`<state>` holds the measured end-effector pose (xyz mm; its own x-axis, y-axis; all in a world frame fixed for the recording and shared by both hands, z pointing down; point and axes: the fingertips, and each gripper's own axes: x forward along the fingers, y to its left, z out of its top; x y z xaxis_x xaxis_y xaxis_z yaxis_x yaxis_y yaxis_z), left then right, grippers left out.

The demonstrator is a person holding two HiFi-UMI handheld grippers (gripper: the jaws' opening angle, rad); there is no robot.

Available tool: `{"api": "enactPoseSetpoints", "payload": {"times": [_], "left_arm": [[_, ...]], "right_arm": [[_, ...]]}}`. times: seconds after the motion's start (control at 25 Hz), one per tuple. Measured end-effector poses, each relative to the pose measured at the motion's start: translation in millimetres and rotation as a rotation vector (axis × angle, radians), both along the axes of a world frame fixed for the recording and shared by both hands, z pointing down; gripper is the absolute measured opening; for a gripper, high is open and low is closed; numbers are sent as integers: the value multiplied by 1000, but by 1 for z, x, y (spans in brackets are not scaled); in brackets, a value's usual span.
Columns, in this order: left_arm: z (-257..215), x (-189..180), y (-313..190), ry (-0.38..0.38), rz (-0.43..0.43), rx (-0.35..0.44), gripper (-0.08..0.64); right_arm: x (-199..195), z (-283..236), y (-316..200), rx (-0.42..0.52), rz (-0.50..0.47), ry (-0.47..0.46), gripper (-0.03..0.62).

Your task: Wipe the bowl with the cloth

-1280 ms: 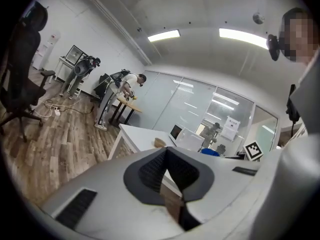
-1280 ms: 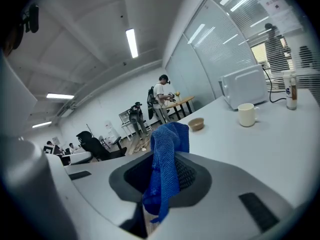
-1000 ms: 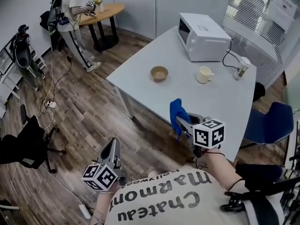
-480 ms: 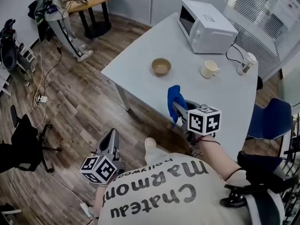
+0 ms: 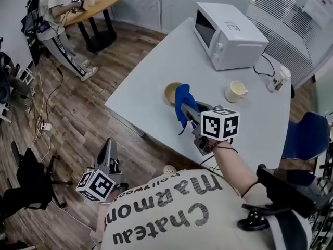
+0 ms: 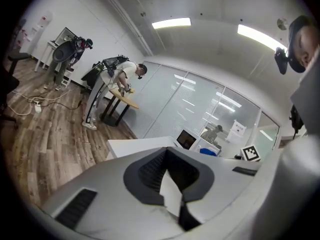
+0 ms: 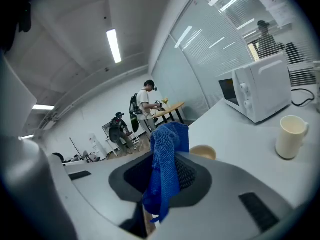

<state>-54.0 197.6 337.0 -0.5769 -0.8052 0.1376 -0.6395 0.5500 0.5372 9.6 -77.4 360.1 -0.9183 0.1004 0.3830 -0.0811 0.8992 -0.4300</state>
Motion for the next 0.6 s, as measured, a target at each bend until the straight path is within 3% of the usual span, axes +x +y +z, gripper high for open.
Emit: {"api": "enactPoseSetpoints", "payload": {"times": [0.16,0.36,0.48,0.56,0.6], "left_arm": [[2,-32,-42,46,16,41,-6],[25,-52,-90,37,119,-124,-8],[44,-66,-119,108,207,-137,-6],[58,-72,-148,164,293,-144,26],[65,-76,-164,190,339,-146,105]], "right_arm": [[-18,13,-34,-31,28,-17,66],[-19,28,-54,-103,93,-43,66],[-18,32,-54,-138,127,-57,66],[-14,40,-56,-158,179,-43,66],[-13,44,-60,-168,207,-35,66]]}}
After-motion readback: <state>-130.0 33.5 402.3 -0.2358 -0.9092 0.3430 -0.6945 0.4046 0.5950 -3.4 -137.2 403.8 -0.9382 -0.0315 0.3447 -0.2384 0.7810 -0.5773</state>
